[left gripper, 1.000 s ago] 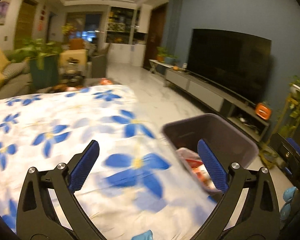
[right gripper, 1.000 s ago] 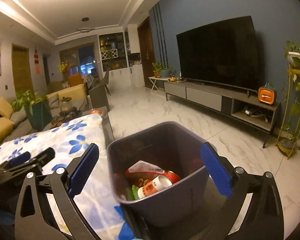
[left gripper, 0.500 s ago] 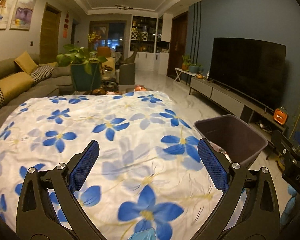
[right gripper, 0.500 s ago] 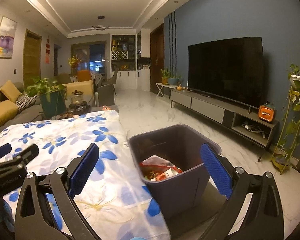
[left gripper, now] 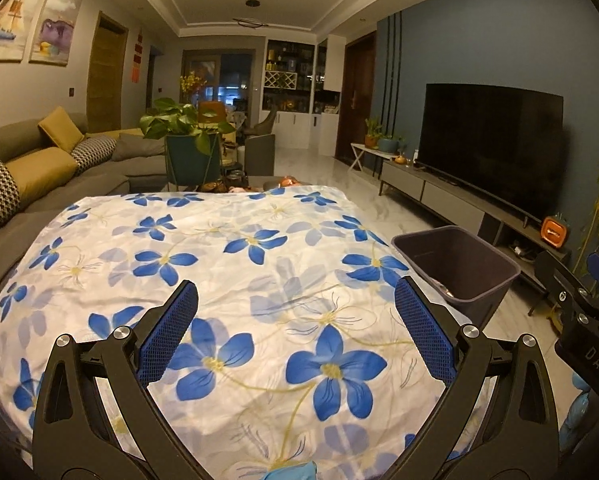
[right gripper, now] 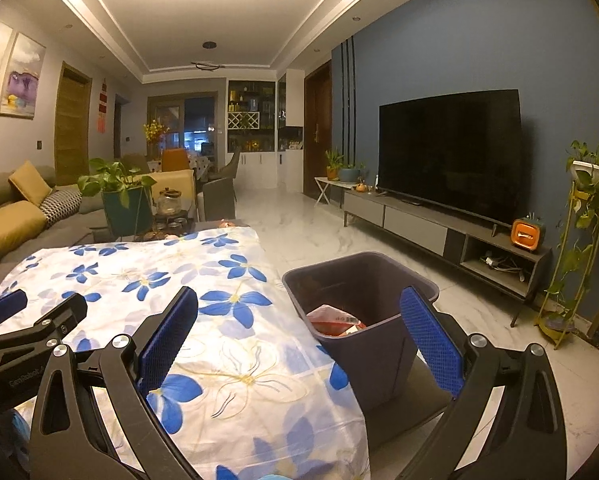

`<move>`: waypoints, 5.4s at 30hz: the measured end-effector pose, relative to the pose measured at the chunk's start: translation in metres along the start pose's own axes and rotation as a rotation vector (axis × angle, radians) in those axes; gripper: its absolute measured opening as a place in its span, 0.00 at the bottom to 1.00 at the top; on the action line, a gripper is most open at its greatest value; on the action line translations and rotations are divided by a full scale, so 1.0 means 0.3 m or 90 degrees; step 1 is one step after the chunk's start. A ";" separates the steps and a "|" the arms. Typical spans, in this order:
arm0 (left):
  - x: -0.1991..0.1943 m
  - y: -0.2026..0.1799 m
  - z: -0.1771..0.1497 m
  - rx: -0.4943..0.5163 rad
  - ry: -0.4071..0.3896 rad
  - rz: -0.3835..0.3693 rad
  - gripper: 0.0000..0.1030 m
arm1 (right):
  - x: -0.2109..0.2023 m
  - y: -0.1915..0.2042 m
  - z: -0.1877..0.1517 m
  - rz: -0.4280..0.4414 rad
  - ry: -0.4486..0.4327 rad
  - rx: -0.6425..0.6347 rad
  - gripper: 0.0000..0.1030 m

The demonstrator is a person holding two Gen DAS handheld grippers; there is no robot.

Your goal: Collect trash

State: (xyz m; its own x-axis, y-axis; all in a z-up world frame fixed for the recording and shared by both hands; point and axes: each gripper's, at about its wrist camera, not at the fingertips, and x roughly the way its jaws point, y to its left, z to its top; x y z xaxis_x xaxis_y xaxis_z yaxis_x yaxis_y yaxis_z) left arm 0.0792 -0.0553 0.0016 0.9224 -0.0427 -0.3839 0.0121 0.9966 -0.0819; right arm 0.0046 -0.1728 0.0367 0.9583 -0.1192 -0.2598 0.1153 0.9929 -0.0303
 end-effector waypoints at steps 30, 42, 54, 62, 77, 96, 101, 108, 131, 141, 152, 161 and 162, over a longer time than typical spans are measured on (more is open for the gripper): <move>-0.148 0.066 -0.022 -0.017 -0.029 0.018 0.94 | -0.088 0.053 -0.027 0.021 -0.001 -0.012 0.95; -0.164 0.065 -0.014 -0.017 -0.038 0.030 0.94 | -0.092 0.069 -0.031 0.024 -0.002 -0.008 0.95; -0.172 0.063 -0.004 -0.013 -0.042 0.033 0.94 | -0.098 0.067 -0.020 0.026 -0.007 -0.005 0.95; -0.172 0.062 -0.006 -0.013 -0.042 0.032 0.94 | -0.098 0.067 -0.018 0.027 -0.007 -0.004 0.95; -0.177 0.062 -0.003 -0.013 -0.044 0.033 0.94 | -0.101 0.059 -0.010 0.029 -0.009 -0.002 0.95; -0.179 0.061 -0.003 -0.013 -0.044 0.033 0.94 | -0.100 0.061 -0.002 0.029 -0.011 -0.001 0.95; -0.180 0.062 -0.002 -0.013 -0.045 0.033 0.94 | -0.100 0.058 -0.003 0.028 -0.011 -0.001 0.95; -0.181 0.061 -0.002 -0.013 -0.045 0.033 0.94 | -0.101 0.056 -0.005 0.029 -0.011 -0.001 0.95; -0.185 0.059 -0.002 -0.012 -0.045 0.033 0.94 | -0.101 0.054 0.001 0.028 -0.015 -0.001 0.95; -0.184 0.058 -0.002 -0.012 -0.044 0.033 0.94 | -0.101 0.052 -0.001 0.029 -0.015 0.001 0.95; -0.186 0.058 -0.002 -0.012 -0.045 0.033 0.94 | -0.101 0.052 0.004 0.028 -0.016 0.002 0.95; -0.193 0.060 -0.004 -0.007 -0.047 0.032 0.94 | -0.101 0.052 0.003 0.028 -0.015 0.003 0.95; -0.196 0.059 -0.004 0.000 -0.048 0.033 0.94 | -0.100 0.054 0.005 0.028 -0.014 0.004 0.95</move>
State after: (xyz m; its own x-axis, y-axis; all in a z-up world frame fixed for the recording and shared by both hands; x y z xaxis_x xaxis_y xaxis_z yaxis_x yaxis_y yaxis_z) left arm 0.0245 -0.0351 0.0216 0.9483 0.0149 -0.3170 -0.0371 0.9972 -0.0642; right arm -0.0218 -0.1530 0.0455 0.9680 -0.0763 -0.2391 0.0751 0.9971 -0.0139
